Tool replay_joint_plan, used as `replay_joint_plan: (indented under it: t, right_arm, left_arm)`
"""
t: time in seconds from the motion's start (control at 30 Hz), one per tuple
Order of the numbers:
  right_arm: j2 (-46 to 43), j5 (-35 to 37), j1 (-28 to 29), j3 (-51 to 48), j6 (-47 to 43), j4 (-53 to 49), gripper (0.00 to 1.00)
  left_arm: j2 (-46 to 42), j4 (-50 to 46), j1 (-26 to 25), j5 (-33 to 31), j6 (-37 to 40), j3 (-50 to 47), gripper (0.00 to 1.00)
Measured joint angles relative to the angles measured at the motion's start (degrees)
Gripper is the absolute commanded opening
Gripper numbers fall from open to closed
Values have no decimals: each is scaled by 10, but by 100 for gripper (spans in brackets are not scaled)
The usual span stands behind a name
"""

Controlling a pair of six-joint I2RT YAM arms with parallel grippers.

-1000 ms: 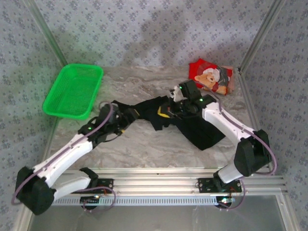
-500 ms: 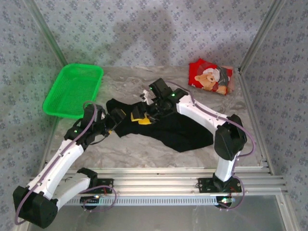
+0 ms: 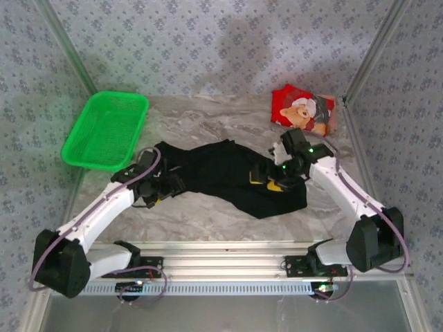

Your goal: Fold and stack the t-shirts

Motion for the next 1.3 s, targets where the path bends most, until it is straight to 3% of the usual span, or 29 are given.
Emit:
replay_joint_plan:
  t: [0.23, 0.43, 0.6, 0.9, 1.07, 1.3]
  right_arm:
    - [0, 33, -20, -77, -17, 10, 79]
    - [0, 36, -24, -92, -20, 25, 81]
    - [-3, 36, -42, -93, -30, 32, 82]
    - [-17, 36, -137, -102, -64, 25, 83]
    - [-17, 44, -202, -110, -72, 20, 83]
    - [-16, 58, -261, -130, -63, 14, 83]
  left_arm:
    - [51, 76, 85, 39, -24, -12, 78]
    - [142, 141, 64, 86, -54, -14, 71]
    - [165, 157, 57, 94, -71, -16, 65]
    - [203, 147, 53, 72, -74, -5, 57]
    - [227, 129, 50, 58, -78, 10, 43]
    - [268, 69, 48, 40, -70, 56, 0]
